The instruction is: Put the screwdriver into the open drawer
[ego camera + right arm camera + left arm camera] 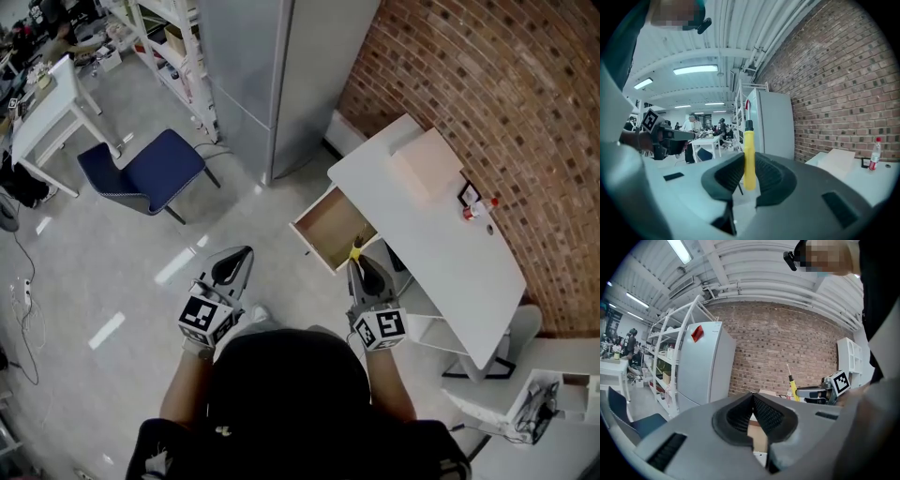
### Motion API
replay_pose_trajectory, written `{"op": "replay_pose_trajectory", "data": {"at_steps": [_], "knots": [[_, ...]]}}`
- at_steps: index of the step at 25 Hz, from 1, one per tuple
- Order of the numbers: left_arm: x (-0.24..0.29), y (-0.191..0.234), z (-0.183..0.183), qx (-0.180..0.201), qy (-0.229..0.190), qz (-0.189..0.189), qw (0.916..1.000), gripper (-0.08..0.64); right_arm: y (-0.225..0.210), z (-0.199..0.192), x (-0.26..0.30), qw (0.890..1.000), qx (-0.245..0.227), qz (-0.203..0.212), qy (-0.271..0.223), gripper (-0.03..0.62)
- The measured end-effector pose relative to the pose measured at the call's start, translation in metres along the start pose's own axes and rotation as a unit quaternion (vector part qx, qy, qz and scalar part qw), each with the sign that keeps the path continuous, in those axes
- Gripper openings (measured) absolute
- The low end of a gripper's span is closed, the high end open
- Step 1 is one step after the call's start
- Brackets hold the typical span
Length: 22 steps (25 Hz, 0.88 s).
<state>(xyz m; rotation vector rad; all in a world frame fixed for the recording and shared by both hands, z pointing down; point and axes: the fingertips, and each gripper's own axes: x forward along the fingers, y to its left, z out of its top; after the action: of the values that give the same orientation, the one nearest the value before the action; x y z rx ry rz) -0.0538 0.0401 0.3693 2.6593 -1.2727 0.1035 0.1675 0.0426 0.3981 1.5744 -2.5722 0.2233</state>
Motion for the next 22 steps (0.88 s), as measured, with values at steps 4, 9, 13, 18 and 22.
{"op": "replay_pose_trajectory", "data": {"at_steps": [4,9,13,18,22], "knots": [[-0.01,0.039,-0.002,-0.003,0.002,0.019,0.9998,0.003,0.013,-0.001,0.037,1.0,-0.012,0.008,0.007,0.077],[-0.015,0.065,-0.01,-0.018,0.011,0.04,0.999,0.003,0.017,-0.01,0.068,0.999,-0.008,0.021,0.031,0.077],[-0.009,0.07,-0.015,-0.021,0.022,0.051,0.9982,0.003,0.009,-0.018,0.087,0.998,-0.005,0.033,0.049,0.077],[0.008,0.073,-0.018,-0.032,0.029,0.073,0.9964,0.003,-0.007,-0.029,0.105,0.995,-0.007,0.057,0.075,0.077],[0.028,0.07,-0.025,-0.043,0.031,0.088,0.9947,0.003,-0.022,-0.045,0.119,0.992,-0.011,0.077,0.094,0.077]]}}
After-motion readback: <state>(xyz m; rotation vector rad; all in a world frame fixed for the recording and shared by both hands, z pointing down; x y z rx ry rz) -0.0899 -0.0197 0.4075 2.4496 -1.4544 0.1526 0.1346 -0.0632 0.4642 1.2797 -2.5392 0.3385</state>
